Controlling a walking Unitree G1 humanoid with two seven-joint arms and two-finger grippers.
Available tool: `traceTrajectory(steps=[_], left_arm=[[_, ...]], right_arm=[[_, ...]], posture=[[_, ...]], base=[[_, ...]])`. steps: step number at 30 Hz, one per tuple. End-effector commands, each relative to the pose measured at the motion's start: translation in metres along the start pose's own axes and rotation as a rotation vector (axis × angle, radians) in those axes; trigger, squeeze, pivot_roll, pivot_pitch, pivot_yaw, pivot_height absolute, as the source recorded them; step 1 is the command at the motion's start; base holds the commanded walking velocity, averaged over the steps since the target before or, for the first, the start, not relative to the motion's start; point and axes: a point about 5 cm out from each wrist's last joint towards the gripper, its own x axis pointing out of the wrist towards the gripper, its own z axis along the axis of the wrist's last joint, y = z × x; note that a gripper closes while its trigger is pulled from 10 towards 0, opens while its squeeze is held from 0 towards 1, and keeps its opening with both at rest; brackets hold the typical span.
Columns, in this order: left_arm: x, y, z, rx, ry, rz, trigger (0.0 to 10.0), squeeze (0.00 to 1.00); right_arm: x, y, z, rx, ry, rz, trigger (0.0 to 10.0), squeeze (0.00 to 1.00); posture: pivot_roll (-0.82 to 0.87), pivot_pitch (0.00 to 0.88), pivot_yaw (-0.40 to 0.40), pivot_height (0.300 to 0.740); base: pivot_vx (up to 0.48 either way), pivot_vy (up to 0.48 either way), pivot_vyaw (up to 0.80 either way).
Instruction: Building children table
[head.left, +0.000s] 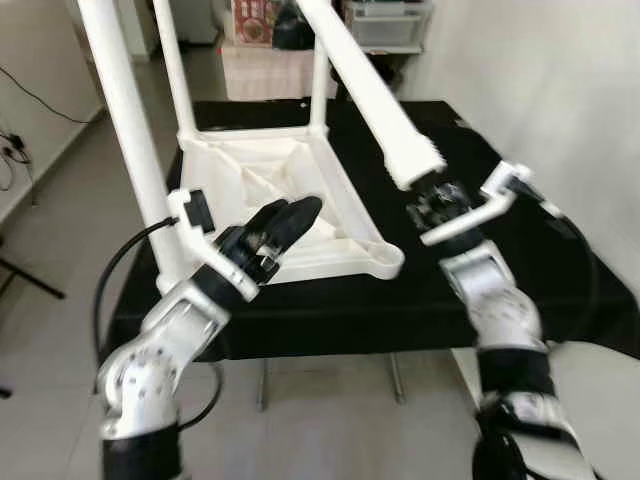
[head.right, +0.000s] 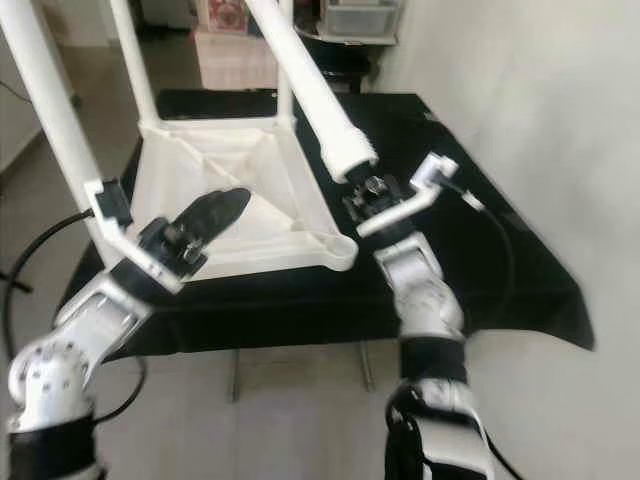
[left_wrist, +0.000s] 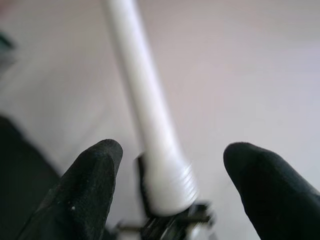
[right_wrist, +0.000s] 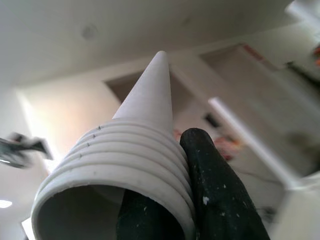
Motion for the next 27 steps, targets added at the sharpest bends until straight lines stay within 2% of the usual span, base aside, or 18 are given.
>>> traceTrajectory(steps=[1,5,8,9,10,12,14,17,19,23,27], left_arm=[[-0.002,0.002,0.000,-0.061,-0.021,0.004,10.0,0.00],[0.002,-0.002,0.011,-0.101,-0.074,-0.040,10.0,0.00],[0.002,-0.003,0.012,-0.109,-0.071,-0.055,10.0,0.00],[0.005,-0.012,0.019,-0.123,-0.069,-0.121,10.0,0.00],[0.005,-0.012,0.019,-0.123,-0.069,-0.121,10.0,0.00],[0.008,-0.019,0.026,-0.126,-0.067,-0.170,10.0,0.00],[0.008,-0.019,0.026,-0.126,-0.067,-0.170,10.0,0.00],[0.009,-0.023,0.031,-0.142,-0.055,-0.187,10.0,0.00],[0.012,-0.028,0.034,-0.152,-0.037,-0.212,10.0,0.00],[0.010,-0.036,0.033,-0.168,-0.010,-0.272,10.0,0.00],[0.009,-0.038,0.033,-0.167,-0.011,-0.283,10.0,0.00]], right_arm=[[-0.003,0.009,0.009,0.018,-0.034,0.077,10.0,0.00],[-0.017,0.025,-0.006,0.040,0.093,0.227,10.0,0.00],[-0.019,0.030,-0.007,0.054,0.112,0.260,10.0,0.00],[-0.027,0.040,-0.011,0.074,0.187,0.344,10.0,0.00],[-0.027,0.040,-0.011,0.074,0.187,0.344,10.0,0.00],[-0.035,0.048,-0.015,0.094,0.258,0.403,10.0,0.00],[-0.035,0.048,-0.015,0.094,0.258,0.403,10.0,0.00],[-0.041,0.053,-0.019,0.116,0.319,0.438,10.0,0.00],[-0.046,0.055,-0.027,0.097,0.419,0.448,10.0,0.00],[-0.047,0.053,-0.036,0.076,0.497,0.443,10.0,0.00],[-0.049,0.052,-0.038,0.068,0.522,0.443,10.0,0.00]], posture=[[-0.28,0.000,-0.041,0.740],[-0.28,0.000,-0.042,0.740],[-0.28,0.000,-0.042,0.740],[-0.27,0.000,-0.044,0.740],[-0.27,0.000,-0.044,0.740],[-0.27,0.000,-0.044,0.740],[-0.27,0.000,-0.044,0.740],[-0.27,0.000,-0.042,0.740],[-0.27,0.000,-0.043,0.740],[-0.26,0.000,-0.050,0.740],[-0.26,0.000,-0.051,0.740]], base=[[0.000,0.000,0.00],[0.000,0.000,0.00],[0.000,0.000,0.00],[0.000,0.000,0.00],[0.000,0.000,0.00],[0.000,0.000,0.00],[0.000,0.000,0.00],[0.000,0.000,0.00],[0.000,0.000,0.00],[0.000,0.000,0.00],[0.000,0.000,0.00]])
